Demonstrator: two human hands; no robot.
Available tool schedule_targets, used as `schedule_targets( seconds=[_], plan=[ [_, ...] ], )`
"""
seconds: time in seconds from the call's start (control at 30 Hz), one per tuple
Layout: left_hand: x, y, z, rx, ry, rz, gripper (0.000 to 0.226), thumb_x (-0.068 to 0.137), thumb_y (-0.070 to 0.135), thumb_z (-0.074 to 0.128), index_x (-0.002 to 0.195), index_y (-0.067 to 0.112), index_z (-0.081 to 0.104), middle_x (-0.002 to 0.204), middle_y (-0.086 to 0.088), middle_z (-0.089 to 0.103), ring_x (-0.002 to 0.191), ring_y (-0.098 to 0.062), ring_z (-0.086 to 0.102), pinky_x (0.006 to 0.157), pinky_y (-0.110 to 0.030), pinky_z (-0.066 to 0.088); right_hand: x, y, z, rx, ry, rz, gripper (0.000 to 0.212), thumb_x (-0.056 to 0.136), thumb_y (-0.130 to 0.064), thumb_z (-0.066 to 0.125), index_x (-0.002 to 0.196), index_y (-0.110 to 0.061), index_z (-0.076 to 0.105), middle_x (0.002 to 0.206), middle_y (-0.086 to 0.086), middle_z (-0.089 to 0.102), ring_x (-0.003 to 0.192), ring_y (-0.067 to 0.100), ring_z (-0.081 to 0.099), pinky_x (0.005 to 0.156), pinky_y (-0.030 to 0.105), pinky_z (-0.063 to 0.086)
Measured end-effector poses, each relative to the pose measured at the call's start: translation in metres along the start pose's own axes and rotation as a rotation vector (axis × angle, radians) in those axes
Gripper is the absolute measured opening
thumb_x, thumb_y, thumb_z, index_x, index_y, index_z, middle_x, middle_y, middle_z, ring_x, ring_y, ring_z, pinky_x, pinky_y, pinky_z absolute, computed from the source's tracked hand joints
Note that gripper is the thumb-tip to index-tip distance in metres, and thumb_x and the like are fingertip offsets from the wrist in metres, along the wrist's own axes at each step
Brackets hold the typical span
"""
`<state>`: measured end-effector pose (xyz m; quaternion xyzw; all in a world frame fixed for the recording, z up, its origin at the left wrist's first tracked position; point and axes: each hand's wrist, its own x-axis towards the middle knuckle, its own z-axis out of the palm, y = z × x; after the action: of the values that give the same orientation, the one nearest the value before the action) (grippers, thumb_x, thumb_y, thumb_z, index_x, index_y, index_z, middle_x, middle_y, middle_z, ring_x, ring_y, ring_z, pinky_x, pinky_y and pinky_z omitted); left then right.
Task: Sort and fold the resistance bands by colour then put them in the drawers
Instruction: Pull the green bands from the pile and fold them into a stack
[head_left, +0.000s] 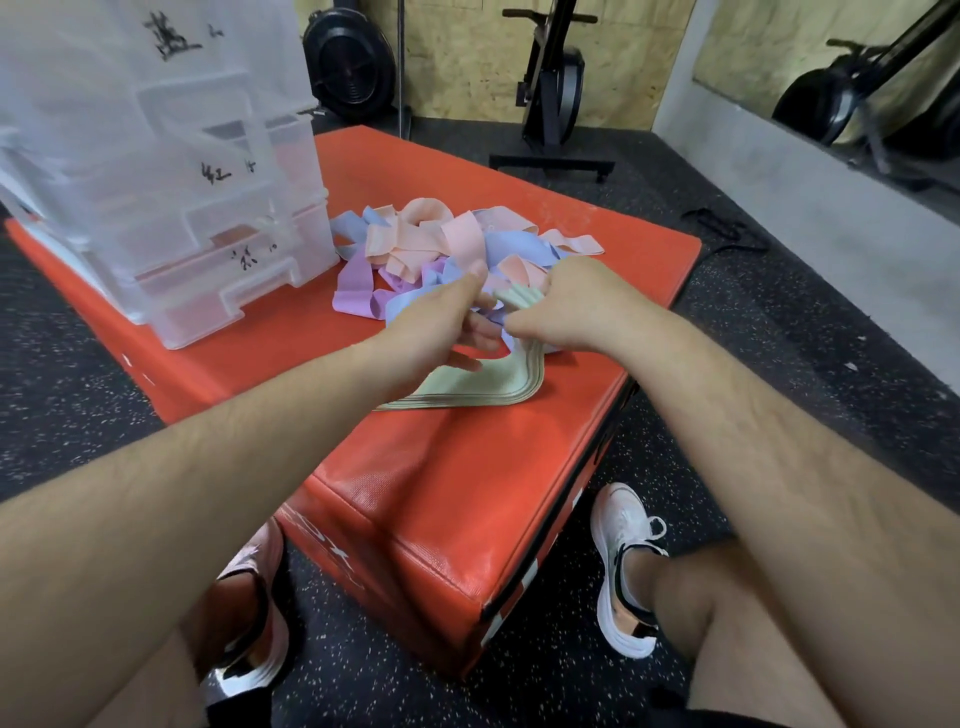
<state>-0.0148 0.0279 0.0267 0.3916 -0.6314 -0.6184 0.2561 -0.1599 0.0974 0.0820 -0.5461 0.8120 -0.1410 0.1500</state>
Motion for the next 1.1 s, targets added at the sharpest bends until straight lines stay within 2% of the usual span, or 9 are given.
schedule_targets(
  seconds=[0.17, 0.27, 0.33, 0.43, 0.67, 0.8, 0.9, 1.0, 1.1],
  plan=[
    [-0.013, 0.020, -0.007, -0.152, -0.058, -0.059, 0.034, 0.101, 0.048, 0.046, 0.096, 0.019, 0.064, 0.066, -0.003, 0.067, 0.067, -0.023, 0.068, 0.074, -0.038, 0.057, 0.003, -0.023, 0.016, -0.076, 0.025, -0.066, 0.038, 0.081, -0.049, 0.071, 0.070, -0.017, 0.055, 0.068, 0.000, 0.060, 0.066, 0.019, 0.058, 0.052, 0.030, 0.038],
    [-0.015, 0.022, -0.015, -0.105, -0.089, -0.052, 0.032, 0.095, 0.045, 0.060, 0.110, 0.017, 0.065, 0.082, -0.007, 0.067, 0.070, -0.023, 0.067, 0.080, -0.041, 0.058, 0.003, -0.030, 0.023, -0.049, 0.016, -0.106, 0.033, 0.074, -0.039, 0.075, 0.077, -0.017, 0.052, 0.079, 0.002, 0.066, 0.078, 0.022, 0.066, 0.066, 0.036, 0.051],
    [-0.013, 0.019, -0.019, -0.084, -0.085, -0.066, 0.044, 0.090, 0.044, 0.067, 0.121, 0.013, 0.062, 0.095, -0.010, 0.064, 0.073, -0.023, 0.065, 0.081, -0.041, 0.058, -0.002, -0.033, 0.024, -0.030, -0.016, -0.123, 0.037, 0.079, -0.035, 0.074, 0.078, -0.015, 0.043, 0.081, 0.001, 0.063, 0.076, 0.018, 0.062, 0.062, 0.032, 0.047],
    [-0.012, 0.014, -0.023, -0.060, -0.053, -0.043, 0.027, 0.093, 0.028, 0.068, 0.114, 0.011, 0.063, 0.092, -0.010, 0.066, 0.068, -0.020, 0.066, 0.076, -0.037, 0.059, -0.004, -0.032, 0.023, 0.022, -0.045, -0.164, 0.027, 0.082, -0.040, 0.074, 0.075, -0.022, 0.054, 0.078, -0.001, 0.060, 0.069, 0.015, 0.058, 0.059, 0.032, 0.042],
    [-0.008, 0.010, -0.028, -0.011, 0.060, -0.043, 0.009, 0.088, 0.004, 0.062, 0.091, 0.011, 0.066, 0.094, -0.015, 0.070, 0.070, -0.021, 0.066, 0.062, -0.030, 0.058, 0.004, -0.022, 0.029, 0.057, -0.123, -0.128, 0.058, 0.054, -0.068, 0.081, 0.058, -0.019, 0.050, 0.070, -0.004, 0.045, 0.059, 0.017, 0.042, 0.061, 0.035, 0.034],
    [-0.006, 0.006, -0.031, 0.024, 0.069, -0.069, 0.006, 0.086, 0.007, 0.060, 0.091, 0.007, 0.063, 0.090, -0.017, 0.068, 0.065, -0.021, 0.067, 0.060, -0.030, 0.056, 0.003, -0.018, 0.031, 0.051, -0.171, -0.162, 0.068, 0.058, -0.059, 0.088, 0.103, -0.014, 0.064, 0.087, -0.009, 0.062, 0.082, 0.018, 0.063, 0.077, 0.037, 0.050],
    [-0.003, 0.002, -0.034, 0.045, 0.091, -0.058, 0.026, 0.081, 0.019, 0.076, 0.098, 0.009, 0.059, 0.086, -0.012, 0.068, 0.070, -0.022, 0.069, 0.063, -0.032, 0.058, -0.001, -0.020, 0.029, 0.052, -0.199, -0.228, 0.056, 0.067, -0.051, 0.088, 0.107, -0.023, 0.060, 0.093, -0.011, 0.061, 0.089, 0.013, 0.061, 0.085, 0.035, 0.051],
    [-0.003, 0.003, -0.038, 0.072, 0.140, -0.041, 0.022, 0.081, 0.008, 0.076, 0.096, 0.011, 0.060, 0.088, -0.012, 0.069, 0.069, -0.020, 0.069, 0.061, -0.029, 0.058, 0.003, -0.016, 0.029, -0.083, -0.141, -0.278, 0.065, 0.064, -0.058, 0.086, 0.115, -0.032, 0.054, 0.109, -0.011, 0.044, 0.108, 0.011, 0.045, 0.091, 0.041, 0.046],
    [-0.004, 0.004, -0.041, 0.042, 0.161, -0.064, 0.020, 0.080, 0.005, 0.075, 0.093, 0.012, 0.061, 0.086, -0.013, 0.068, 0.068, -0.023, 0.068, 0.059, -0.028, 0.057, 0.005, -0.007, 0.034, -0.121, -0.140, -0.325, 0.071, 0.065, -0.049, 0.088, 0.118, -0.033, 0.044, 0.118, -0.013, 0.041, 0.111, 0.012, 0.040, 0.077, 0.030, 0.038]
  ],
)
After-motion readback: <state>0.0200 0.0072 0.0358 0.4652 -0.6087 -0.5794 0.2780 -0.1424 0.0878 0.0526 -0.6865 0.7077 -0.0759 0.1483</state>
